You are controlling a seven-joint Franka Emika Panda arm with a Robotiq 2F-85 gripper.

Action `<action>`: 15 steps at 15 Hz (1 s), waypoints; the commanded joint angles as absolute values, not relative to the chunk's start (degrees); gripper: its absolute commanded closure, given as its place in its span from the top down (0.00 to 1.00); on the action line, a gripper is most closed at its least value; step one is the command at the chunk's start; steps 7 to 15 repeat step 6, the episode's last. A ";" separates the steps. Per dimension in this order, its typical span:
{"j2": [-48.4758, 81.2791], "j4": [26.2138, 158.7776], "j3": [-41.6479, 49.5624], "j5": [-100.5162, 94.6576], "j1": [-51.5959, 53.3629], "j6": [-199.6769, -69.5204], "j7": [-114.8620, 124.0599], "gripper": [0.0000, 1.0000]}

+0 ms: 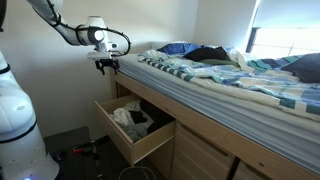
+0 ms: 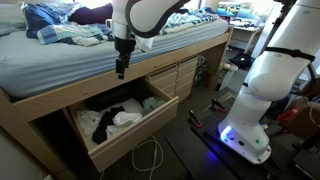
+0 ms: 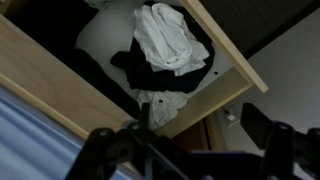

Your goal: Open the drawer on the left

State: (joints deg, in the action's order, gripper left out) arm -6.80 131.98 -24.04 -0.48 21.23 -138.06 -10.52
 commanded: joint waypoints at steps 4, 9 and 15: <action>-8.08 131.70 -22.70 -0.73 22.04 -137.86 -10.33 1.00; -7.72 131.70 -22.73 -0.72 22.08 -137.87 -10.34 1.00; -7.72 131.70 -22.73 -0.72 22.08 -137.87 -10.34 1.00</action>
